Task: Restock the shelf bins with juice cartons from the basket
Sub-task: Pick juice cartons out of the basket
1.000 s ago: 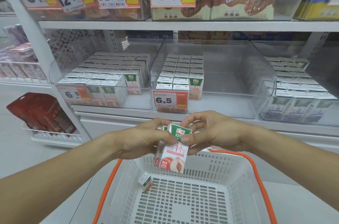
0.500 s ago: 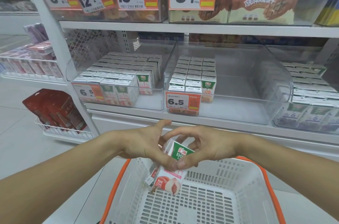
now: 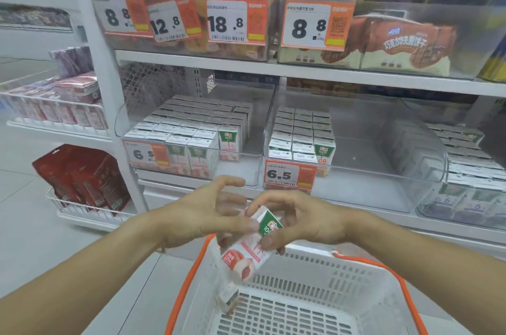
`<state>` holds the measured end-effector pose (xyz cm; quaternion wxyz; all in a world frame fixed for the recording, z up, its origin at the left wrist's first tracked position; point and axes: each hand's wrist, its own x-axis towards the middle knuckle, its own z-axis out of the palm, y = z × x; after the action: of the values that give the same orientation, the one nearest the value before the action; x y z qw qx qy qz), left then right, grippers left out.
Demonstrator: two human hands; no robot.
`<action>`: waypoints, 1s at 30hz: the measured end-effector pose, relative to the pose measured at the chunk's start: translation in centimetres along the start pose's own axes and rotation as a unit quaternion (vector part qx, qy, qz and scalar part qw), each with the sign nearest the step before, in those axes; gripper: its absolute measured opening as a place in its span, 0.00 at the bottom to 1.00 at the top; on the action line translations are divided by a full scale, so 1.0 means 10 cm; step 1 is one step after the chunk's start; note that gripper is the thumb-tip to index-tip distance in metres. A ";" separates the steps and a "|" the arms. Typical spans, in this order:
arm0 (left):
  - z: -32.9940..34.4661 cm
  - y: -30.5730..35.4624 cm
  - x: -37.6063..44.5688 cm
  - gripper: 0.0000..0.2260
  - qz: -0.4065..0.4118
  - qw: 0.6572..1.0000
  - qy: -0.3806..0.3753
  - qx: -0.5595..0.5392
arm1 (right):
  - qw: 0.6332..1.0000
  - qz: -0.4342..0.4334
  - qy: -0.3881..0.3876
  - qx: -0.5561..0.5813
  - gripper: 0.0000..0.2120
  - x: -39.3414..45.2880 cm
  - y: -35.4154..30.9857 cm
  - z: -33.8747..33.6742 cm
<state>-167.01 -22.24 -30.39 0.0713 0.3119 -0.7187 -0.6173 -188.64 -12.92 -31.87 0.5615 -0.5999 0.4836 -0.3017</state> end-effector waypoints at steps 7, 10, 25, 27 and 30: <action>-0.56 -0.10 0.27 0.18 0.159 0.867 0.430 0.195 | 0.968 -0.113 0.197 -0.104 0.21 0.31 -0.59 -0.28; -0.61 -0.28 0.45 0.27 0.166 0.829 0.398 0.355 | 0.925 -0.137 0.253 -0.250 0.21 0.57 -0.85 -0.34; -0.50 -0.48 0.72 0.21 0.167 0.809 0.402 0.395 | 0.886 0.068 0.169 -0.427 0.30 1.60 -0.78 -0.53; -0.51 -0.49 0.72 0.23 0.165 0.813 0.396 0.394 | 0.888 0.087 0.187 -0.411 0.26 1.63 -0.72 -0.50; -0.52 -0.50 0.72 0.24 0.157 0.814 0.392 0.398 | 0.890 0.101 0.188 -0.403 0.17 1.64 -0.67 -0.45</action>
<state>-168.37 -30.66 -35.93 0.3129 0.4115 -0.8520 -0.0828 -185.38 -30.41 -27.54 0.1976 -0.6548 0.7179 -0.1295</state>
